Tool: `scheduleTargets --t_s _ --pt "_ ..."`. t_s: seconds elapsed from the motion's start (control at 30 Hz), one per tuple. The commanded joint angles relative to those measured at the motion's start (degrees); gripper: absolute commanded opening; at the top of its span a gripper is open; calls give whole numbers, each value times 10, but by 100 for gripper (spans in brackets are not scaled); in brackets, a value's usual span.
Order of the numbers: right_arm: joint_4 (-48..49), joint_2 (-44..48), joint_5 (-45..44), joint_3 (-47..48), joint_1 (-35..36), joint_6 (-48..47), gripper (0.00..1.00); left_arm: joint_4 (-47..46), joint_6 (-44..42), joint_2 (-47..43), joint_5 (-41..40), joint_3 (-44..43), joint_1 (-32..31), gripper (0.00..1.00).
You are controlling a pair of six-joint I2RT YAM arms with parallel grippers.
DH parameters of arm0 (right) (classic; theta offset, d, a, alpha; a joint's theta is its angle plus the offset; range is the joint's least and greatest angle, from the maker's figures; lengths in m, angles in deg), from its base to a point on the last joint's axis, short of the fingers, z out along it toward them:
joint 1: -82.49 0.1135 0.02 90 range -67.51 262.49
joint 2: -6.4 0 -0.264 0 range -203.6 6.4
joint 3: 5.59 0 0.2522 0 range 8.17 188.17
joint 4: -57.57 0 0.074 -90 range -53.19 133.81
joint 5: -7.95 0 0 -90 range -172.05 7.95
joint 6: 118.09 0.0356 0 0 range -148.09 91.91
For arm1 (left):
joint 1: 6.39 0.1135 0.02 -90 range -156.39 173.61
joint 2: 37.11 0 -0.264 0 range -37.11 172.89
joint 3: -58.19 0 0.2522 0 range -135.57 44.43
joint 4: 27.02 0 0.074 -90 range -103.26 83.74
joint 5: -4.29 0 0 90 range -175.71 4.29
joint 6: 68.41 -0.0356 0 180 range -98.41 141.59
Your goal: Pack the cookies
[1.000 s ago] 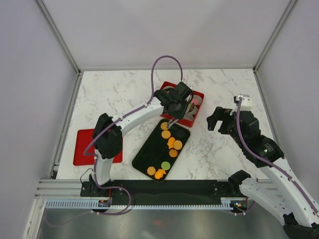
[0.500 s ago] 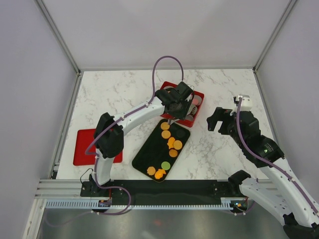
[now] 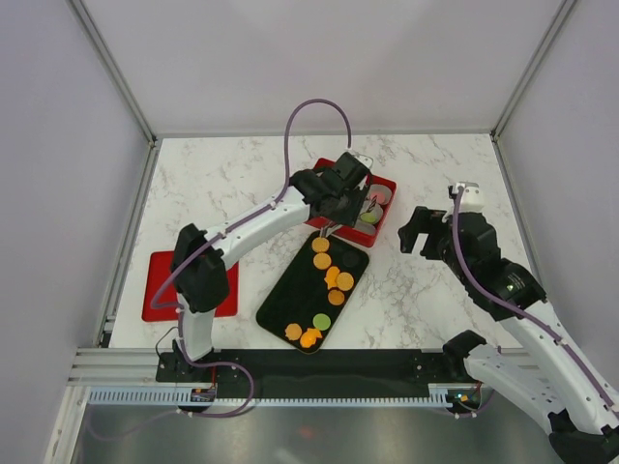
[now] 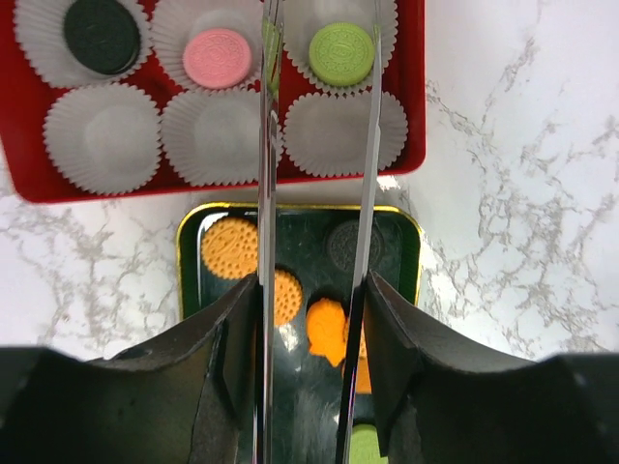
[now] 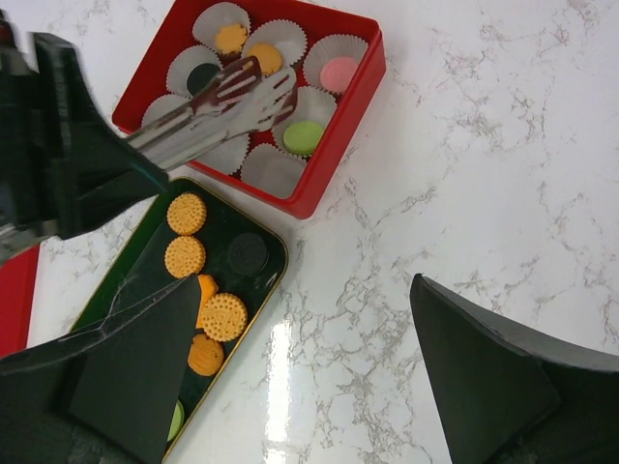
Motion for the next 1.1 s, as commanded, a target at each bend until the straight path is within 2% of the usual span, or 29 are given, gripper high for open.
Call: scheduleTargets --t_s 0.0,0.33,0.47,0.67,0.9,1.07 --pt "28 -12 10 8 -1 3 98 -8 -13 -114 -26 22 3 52" --pt "77 -70 36 -6 -1 -2 98 26 16 -324 -11 232 -17 50" --pt "94 -88 43 -9 -1 0 98 52 36 -376 -16 319 -38 52" --pt "115 -100 63 -20 -1 13 98 53 67 -393 -25 381 -55 53" --pt "115 -92 56 -35 -1 13 98 42 79 -367 -59 403 -68 54" --pt "113 -89 53 -38 -1 11 98 28 75 -353 -53 409 -70 55"
